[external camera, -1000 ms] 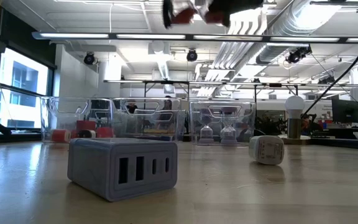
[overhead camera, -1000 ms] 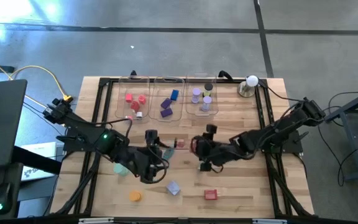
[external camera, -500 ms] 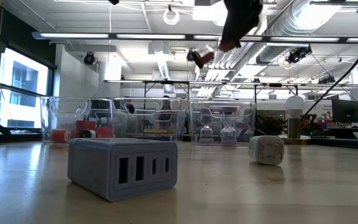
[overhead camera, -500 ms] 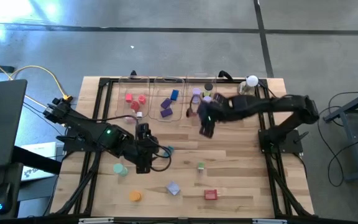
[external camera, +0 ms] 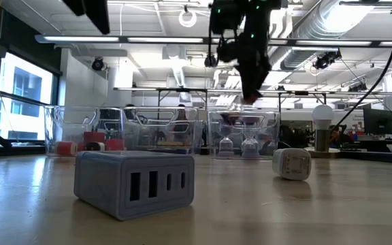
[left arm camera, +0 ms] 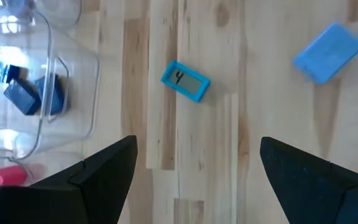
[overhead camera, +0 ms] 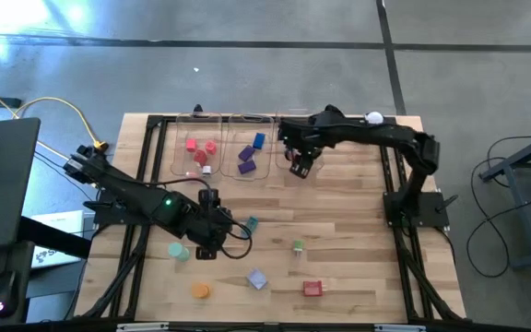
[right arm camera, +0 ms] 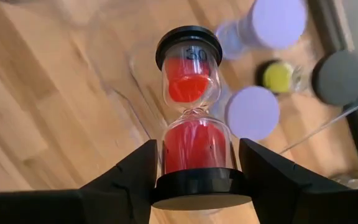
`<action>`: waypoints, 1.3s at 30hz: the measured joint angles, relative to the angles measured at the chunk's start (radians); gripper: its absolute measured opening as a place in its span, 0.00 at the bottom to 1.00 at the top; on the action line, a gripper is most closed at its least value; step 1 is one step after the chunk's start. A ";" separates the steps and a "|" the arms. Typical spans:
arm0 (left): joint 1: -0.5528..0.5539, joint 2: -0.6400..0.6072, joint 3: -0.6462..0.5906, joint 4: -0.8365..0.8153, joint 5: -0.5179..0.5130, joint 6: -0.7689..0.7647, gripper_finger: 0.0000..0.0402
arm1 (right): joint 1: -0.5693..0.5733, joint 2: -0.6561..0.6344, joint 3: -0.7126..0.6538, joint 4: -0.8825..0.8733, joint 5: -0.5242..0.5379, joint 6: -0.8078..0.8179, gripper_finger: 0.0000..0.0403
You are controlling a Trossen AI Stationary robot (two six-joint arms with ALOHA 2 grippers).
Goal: Pick & Place Office items
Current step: Put the red hourglass into the right transparent bin
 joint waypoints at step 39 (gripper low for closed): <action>-0.011 0.000 -0.085 0.126 0.057 -0.005 0.83 | -0.132 0.174 0.014 -0.190 -0.154 -0.077 0.55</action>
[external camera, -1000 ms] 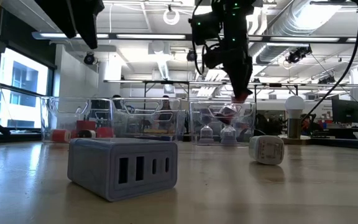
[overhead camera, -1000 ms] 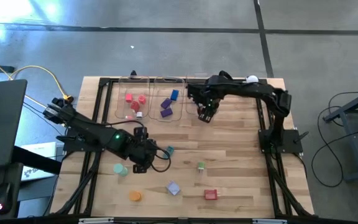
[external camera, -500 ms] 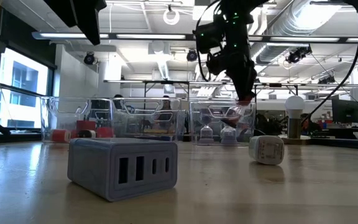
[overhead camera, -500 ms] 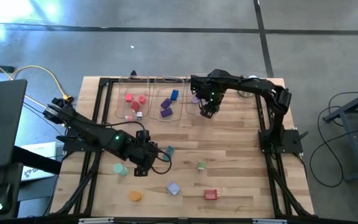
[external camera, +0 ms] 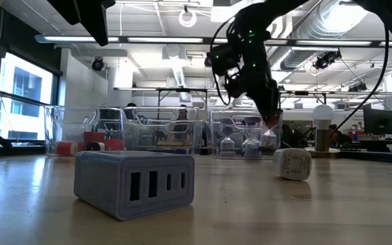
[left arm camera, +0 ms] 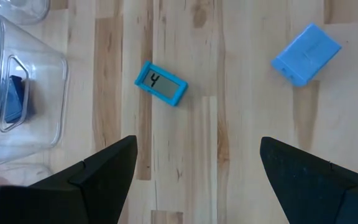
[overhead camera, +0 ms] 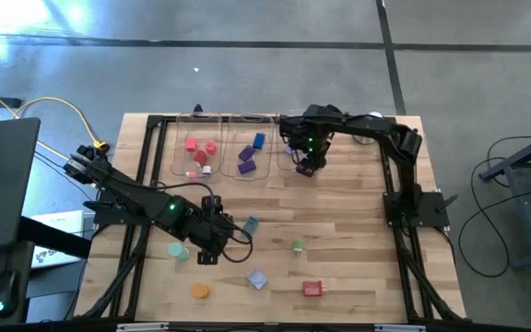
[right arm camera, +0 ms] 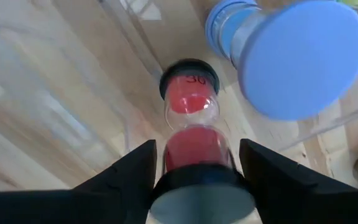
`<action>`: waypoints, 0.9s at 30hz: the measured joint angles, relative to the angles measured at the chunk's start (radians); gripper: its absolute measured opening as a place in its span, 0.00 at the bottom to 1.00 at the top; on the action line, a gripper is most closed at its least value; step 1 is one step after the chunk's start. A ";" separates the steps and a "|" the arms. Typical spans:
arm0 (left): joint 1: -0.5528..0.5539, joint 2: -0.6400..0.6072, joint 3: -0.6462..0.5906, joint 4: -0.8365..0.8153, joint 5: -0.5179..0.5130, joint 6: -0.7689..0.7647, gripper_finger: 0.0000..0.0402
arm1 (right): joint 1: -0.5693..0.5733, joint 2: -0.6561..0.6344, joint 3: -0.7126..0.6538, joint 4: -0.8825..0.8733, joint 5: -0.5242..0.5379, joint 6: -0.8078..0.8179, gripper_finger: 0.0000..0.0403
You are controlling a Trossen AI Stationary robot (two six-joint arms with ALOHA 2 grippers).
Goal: Pick & Place Office items
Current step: Put the red hourglass into the right transparent bin
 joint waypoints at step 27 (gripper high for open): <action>0.000 0.000 0.000 0.000 0.000 0.000 0.83 | 0.010 -0.034 -0.002 0.042 0.028 -0.042 0.57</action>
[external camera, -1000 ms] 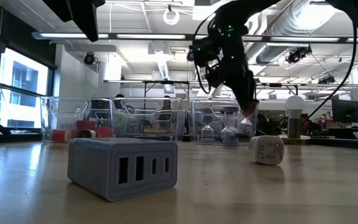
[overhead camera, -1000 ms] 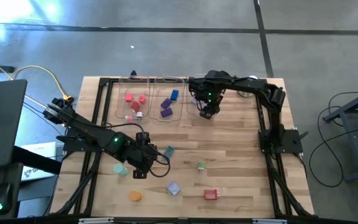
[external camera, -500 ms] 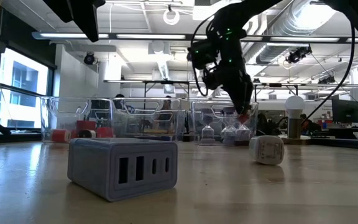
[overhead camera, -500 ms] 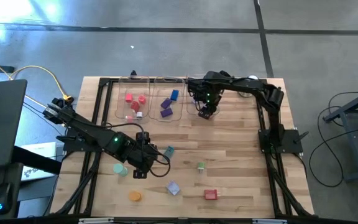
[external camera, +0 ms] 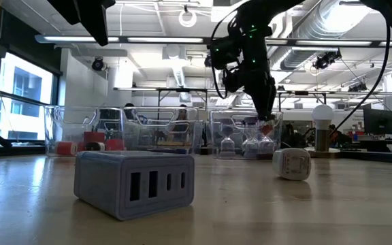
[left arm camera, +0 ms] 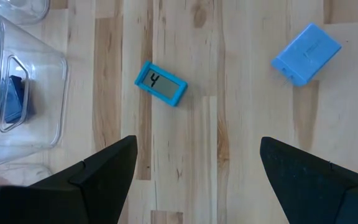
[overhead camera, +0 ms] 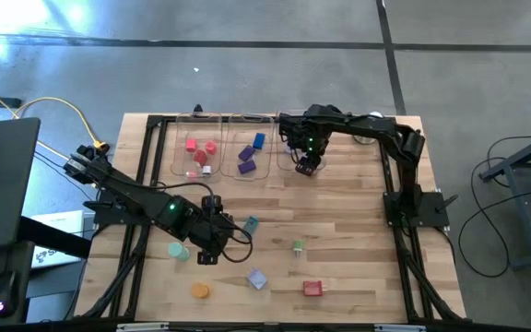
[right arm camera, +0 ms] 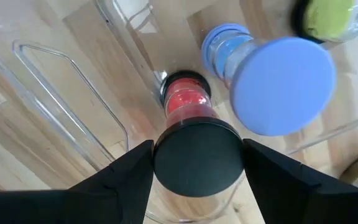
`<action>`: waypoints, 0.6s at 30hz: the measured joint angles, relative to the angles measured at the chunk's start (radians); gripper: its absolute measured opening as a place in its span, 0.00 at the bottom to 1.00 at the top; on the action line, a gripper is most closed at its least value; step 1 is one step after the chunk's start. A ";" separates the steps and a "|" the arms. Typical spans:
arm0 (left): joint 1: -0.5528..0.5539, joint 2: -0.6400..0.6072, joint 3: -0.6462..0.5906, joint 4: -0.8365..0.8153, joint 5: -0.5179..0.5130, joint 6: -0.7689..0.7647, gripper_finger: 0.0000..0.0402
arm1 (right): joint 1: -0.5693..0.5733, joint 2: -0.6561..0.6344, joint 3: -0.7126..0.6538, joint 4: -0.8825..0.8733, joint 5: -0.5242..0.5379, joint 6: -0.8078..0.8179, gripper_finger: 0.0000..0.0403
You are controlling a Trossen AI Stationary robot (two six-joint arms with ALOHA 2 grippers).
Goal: Pick & Place Office items
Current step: Put the red hourglass into the right transparent bin
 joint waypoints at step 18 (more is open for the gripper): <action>0.000 0.000 0.000 -0.001 0.000 0.000 0.83 | 0.020 -0.026 0.026 -0.029 0.041 -0.006 0.57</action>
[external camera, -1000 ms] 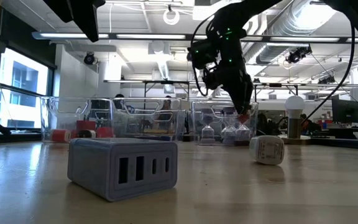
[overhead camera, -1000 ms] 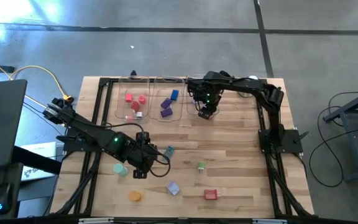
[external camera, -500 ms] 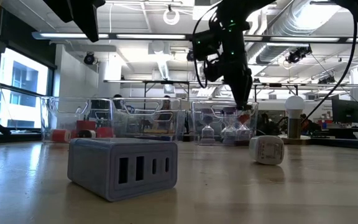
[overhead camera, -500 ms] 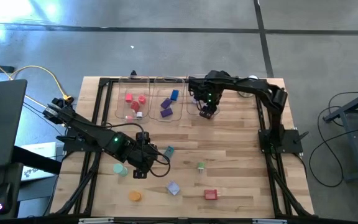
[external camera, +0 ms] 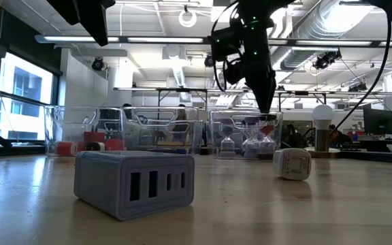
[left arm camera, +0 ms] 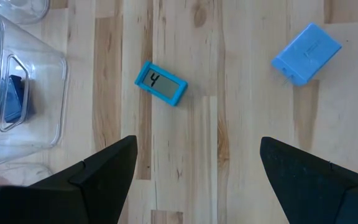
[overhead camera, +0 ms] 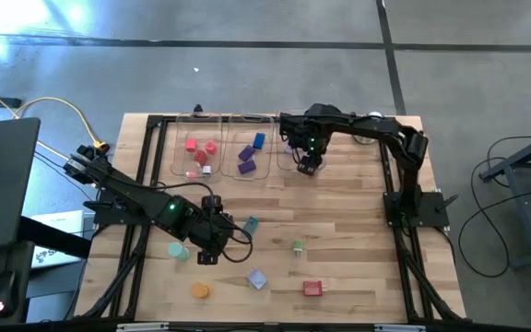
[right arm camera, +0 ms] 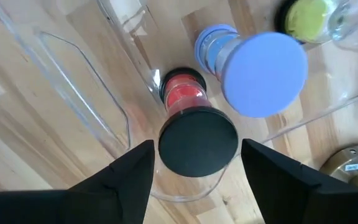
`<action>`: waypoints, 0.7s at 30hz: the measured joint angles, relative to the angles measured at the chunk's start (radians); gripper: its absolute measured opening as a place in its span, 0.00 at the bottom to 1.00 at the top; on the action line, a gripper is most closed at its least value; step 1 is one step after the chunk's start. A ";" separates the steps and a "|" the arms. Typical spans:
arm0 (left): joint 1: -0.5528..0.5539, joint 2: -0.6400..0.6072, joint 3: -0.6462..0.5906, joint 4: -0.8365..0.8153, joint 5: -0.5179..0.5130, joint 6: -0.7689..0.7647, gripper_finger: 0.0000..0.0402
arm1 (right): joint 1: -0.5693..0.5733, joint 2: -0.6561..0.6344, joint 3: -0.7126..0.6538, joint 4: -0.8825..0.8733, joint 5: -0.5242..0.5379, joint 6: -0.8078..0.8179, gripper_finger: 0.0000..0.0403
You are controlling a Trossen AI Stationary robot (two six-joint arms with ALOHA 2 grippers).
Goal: Pick & Place Office items
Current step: Put the red hourglass into the right transparent bin, then put the red charger adapter into the left transparent bin
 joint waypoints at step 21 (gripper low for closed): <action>-0.050 0.000 -0.002 -0.013 0.004 -0.072 0.83 | 0.279 -0.162 0.224 -0.168 -0.007 0.270 0.57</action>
